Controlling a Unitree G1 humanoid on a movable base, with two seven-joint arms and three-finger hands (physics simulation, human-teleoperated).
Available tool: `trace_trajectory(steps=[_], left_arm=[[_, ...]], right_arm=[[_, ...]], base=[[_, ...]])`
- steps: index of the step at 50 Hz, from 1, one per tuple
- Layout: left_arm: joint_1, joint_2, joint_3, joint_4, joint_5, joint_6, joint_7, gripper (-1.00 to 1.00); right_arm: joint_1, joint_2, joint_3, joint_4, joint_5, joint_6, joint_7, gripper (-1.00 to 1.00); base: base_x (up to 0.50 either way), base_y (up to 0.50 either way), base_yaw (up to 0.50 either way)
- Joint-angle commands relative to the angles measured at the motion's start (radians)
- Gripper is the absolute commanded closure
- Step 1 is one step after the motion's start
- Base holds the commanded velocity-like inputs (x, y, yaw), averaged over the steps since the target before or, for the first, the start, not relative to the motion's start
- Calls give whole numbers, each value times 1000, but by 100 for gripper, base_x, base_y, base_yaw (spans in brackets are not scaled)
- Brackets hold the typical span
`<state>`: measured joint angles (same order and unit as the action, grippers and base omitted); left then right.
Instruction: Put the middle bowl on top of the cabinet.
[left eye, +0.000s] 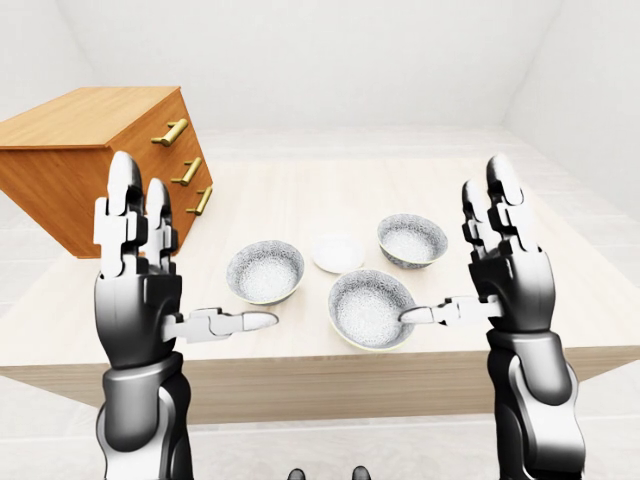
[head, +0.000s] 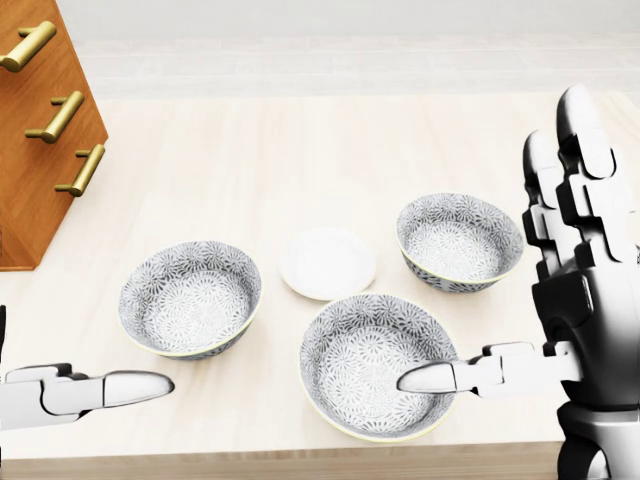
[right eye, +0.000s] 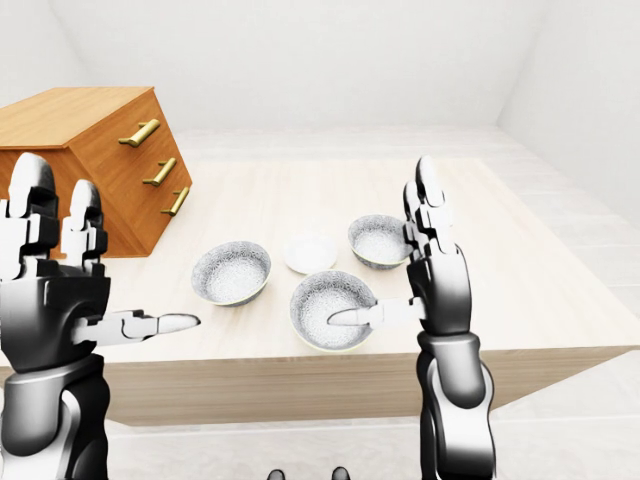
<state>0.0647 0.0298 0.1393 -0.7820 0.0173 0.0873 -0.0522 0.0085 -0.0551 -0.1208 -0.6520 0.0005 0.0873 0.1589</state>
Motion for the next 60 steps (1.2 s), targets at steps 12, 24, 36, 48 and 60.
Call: trace_trajectory(steps=[12,24,36,48,60], left_arm=[[13,-13,-23,-81,-36,0,-50,-100],[21,-7,-48,-92,-3,0,-65,-100],[18,-16,-33,-97,-18,0,-56,-100],[34,-21,-20,-105,-35,0,-46,-100],[38,-21,-9,-106,-19,0,-40,-100]], right_arm=[[-27,-3,-53,-126,33,0,-11,-100],[-15,-6,-41,-117,25,0,-5,-100],[-13,-10,-27,-110,-21,0,-3,-100],[-1,0,-35,-113,-18,0,-3,-100],[5,4,-42,-106,3,0,0,-100]], base=[[0,0,0],[0,0,0],[0,21,0],[0,50,0],[0,50,0]])
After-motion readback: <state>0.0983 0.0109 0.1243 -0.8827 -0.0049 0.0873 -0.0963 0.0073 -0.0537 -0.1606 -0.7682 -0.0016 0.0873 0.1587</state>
